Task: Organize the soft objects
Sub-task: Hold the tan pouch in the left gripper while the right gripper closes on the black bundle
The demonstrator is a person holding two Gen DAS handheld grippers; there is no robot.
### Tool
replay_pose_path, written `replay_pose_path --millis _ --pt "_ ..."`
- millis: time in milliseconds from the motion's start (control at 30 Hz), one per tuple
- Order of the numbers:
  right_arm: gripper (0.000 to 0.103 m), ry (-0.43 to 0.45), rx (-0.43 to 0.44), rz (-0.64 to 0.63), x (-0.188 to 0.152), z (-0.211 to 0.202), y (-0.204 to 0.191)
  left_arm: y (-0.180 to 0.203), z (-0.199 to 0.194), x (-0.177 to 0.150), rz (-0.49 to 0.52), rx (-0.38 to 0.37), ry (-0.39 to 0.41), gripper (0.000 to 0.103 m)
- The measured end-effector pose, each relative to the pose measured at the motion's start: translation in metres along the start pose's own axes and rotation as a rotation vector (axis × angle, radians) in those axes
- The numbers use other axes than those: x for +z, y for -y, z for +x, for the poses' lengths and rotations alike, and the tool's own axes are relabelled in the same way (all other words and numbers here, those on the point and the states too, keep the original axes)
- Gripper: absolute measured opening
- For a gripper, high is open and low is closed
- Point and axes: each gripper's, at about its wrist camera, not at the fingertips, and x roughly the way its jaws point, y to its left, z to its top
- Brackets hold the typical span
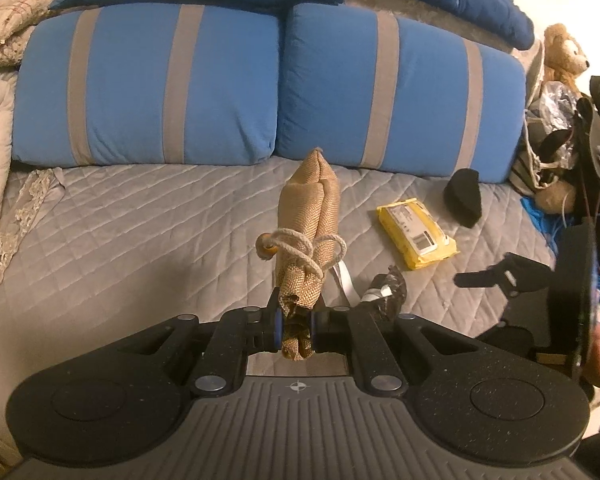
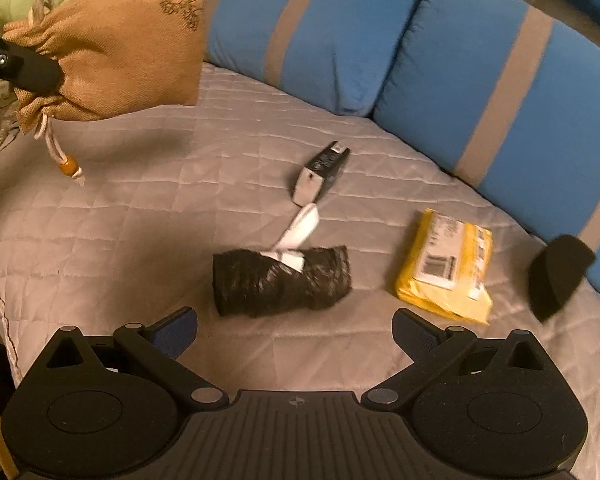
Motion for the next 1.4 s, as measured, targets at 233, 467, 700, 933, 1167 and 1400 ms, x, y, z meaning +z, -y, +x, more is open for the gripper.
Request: replay_pose_path --millis 233,467,700,933,1167,1400 --pt "0.103 -0.021 0.040 -0.034 0.008 0.034 -0.002 -0.001 0.001 0.002 -0.005 -0.019 -0.012 0.012" --pt "0.103 -0.043 0.053 -0.038 0.012 0.059 0.002 -0.004 0.002 0.001 -0.005 -0.023 -0.023 0.012" --pt "0.103 -0.047 0.053 -0.047 0.017 0.072 0.000 -0.003 0.000 0.002 -0.009 -0.035 -0.025 0.012" --pt "0.102 -0.061 0.064 -0.024 0.019 0.081 0.001 -0.003 0.000 0.002 -0.010 -0.040 -0.027 0.012" --pt "0.086 -0.070 0.078 -0.020 0.027 0.074 -0.005 -0.004 0.001 0.002 -0.032 -0.053 -0.034 0.012" --pt "0.086 -0.011 0.052 0.002 0.038 0.041 0.005 0.001 0.004 0.000 -0.020 -0.056 -0.040 0.012"
